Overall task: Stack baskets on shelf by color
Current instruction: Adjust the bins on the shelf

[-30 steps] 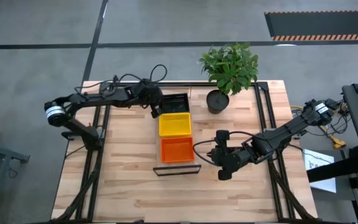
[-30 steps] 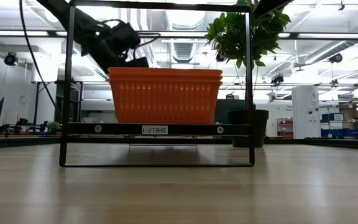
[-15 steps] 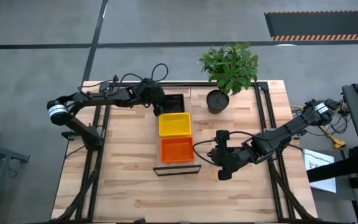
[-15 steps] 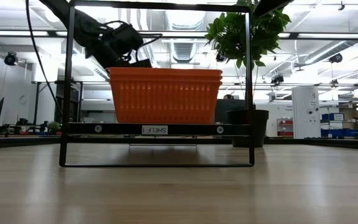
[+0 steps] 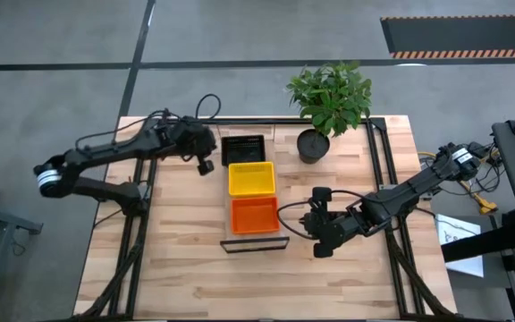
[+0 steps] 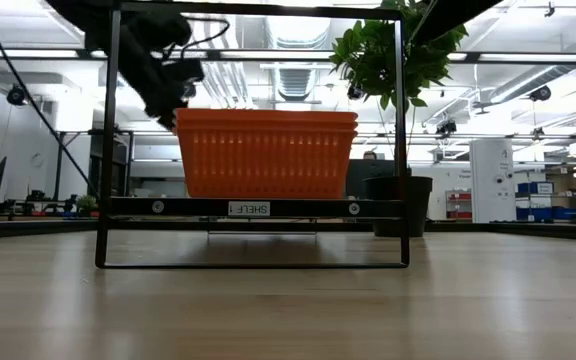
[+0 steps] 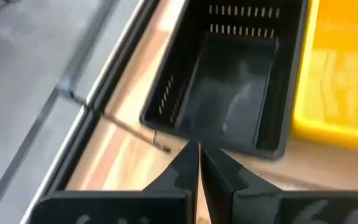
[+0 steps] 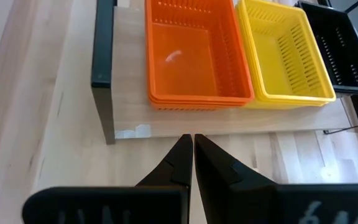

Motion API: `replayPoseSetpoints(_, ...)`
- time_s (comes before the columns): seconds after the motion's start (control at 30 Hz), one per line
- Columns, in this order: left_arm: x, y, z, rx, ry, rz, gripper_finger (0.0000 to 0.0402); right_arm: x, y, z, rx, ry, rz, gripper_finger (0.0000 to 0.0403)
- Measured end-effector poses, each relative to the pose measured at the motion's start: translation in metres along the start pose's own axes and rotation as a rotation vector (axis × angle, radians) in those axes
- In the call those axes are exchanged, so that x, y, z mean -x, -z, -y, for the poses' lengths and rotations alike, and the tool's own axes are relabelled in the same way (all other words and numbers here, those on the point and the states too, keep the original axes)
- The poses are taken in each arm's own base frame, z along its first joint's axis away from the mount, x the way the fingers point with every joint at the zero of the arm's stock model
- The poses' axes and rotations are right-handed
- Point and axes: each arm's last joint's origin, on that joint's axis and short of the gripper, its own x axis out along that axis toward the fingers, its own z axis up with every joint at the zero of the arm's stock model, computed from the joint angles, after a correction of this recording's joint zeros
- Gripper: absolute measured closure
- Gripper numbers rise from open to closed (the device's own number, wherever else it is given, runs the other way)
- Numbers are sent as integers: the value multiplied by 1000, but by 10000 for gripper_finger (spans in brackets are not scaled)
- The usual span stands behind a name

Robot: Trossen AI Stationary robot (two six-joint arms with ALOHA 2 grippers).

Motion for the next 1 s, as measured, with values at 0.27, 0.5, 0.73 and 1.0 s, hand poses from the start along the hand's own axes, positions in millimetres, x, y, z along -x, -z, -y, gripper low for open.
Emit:
replayPoseSetpoints(0.27,-28,26,7,17,-32,-56,402,-1,2,0,-30,3,-6,394)
replayPoseSetpoints(0.5,-57,22,9,21,-30,-66,402,-1,1,0,-32,2,-3,394)
replayPoseSetpoints(0.73,-69,16,9,22,-30,-60,402,-1,1,0,-33,2,-3,394)
replayPoseSetpoints(1.0,-67,15,10,63,36,-36,402,-1,1,0,-32,2,-3,394)
